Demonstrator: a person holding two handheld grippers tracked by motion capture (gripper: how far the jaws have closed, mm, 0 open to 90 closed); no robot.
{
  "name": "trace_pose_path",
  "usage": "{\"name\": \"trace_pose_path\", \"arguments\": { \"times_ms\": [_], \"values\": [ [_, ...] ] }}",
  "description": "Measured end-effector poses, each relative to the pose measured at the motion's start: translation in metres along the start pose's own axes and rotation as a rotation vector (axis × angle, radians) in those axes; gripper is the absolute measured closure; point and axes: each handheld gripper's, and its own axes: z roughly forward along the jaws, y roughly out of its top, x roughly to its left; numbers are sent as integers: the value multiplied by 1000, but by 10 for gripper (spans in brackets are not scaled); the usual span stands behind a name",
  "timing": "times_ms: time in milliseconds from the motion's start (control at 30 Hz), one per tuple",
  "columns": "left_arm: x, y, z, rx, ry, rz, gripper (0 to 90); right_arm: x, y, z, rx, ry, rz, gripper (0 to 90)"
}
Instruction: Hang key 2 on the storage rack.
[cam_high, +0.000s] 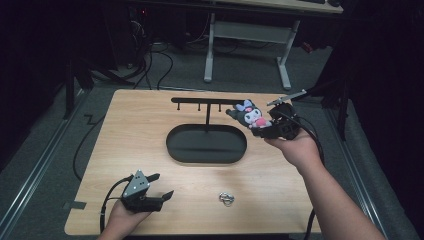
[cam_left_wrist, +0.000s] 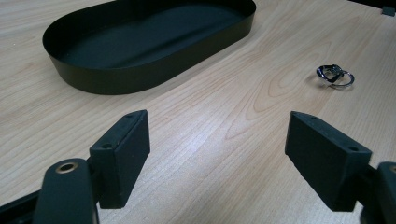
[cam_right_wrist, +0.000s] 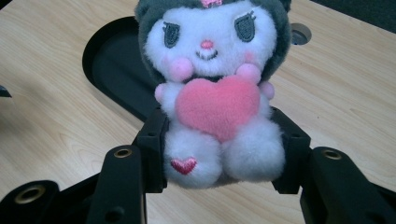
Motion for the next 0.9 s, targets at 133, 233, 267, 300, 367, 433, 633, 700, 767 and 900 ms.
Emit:
{"name": "trace_pose_path", "arguments": {
  "times_ms": [133,233,267,300,367,433,633,700,767,900],
  "values": [
    [-1,0,0,1,-2,3,228,-1,3,0,-4,-5,5,505],
    [0,0,0,0,-1,3,229,-2,5,1,-7,-6,7,504],
    [0,0,0,0,-1,3,229,-2,7,1,-8,-6,9,505],
    [0,0,0,0,-1,3,229,-2,7,2,-8,-6,9,505],
    [0,0,0,2,-1,5,229,-2,9,2,-13,-10,9,504],
    [0,0,0,4,-2,6,229,-3,11,3,-16,-11,11,504],
    [-1,-1,1,10,-3,10,229,-8,12,6,-20,-26,21,504],
    [-1,-1,1,13,-3,13,229,-11,10,7,-25,-33,30,504],
    [-1,-1,1,13,-4,14,229,-15,7,6,-29,-37,39,504],
    [-1,-1,2,19,-8,16,229,-22,-3,6,-29,-43,59,503]
  ]
}}
